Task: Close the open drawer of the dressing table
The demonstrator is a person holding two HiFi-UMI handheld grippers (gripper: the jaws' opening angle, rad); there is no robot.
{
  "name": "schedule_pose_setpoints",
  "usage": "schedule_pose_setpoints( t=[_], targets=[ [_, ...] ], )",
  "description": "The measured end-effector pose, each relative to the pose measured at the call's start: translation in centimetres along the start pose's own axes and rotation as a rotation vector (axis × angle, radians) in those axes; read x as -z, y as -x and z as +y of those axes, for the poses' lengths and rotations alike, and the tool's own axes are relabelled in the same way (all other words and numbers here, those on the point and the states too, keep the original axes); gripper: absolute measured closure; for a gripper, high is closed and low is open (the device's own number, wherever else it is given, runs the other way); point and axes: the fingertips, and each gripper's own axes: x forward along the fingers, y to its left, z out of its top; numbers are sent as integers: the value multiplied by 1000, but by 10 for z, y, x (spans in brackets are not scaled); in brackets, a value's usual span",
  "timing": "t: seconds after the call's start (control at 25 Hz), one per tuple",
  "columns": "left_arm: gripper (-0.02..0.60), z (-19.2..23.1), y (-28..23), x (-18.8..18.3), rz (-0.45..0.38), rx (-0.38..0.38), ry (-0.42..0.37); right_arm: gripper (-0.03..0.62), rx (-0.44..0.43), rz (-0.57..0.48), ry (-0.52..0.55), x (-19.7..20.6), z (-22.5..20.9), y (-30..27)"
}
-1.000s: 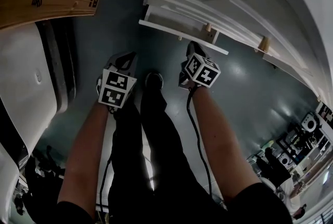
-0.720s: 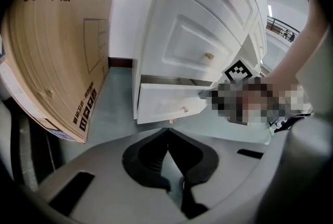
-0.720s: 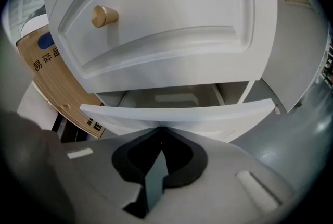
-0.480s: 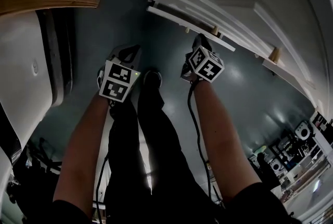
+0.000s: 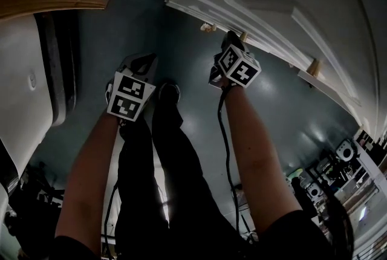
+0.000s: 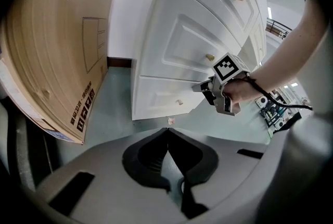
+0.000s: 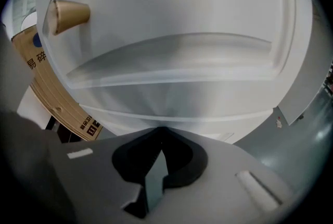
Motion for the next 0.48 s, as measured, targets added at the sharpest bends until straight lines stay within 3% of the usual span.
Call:
schedule_pose_setpoints(
  t=[0.24, 0.48],
  targets=[
    [572, 4, 0, 3, 1, 1, 3, 591, 8, -27, -39, -1, 0, -1],
    [572, -1, 16, -5, 10, 7, -14, 591, 30, -39, -143, -3, 4, 25]
  ],
)
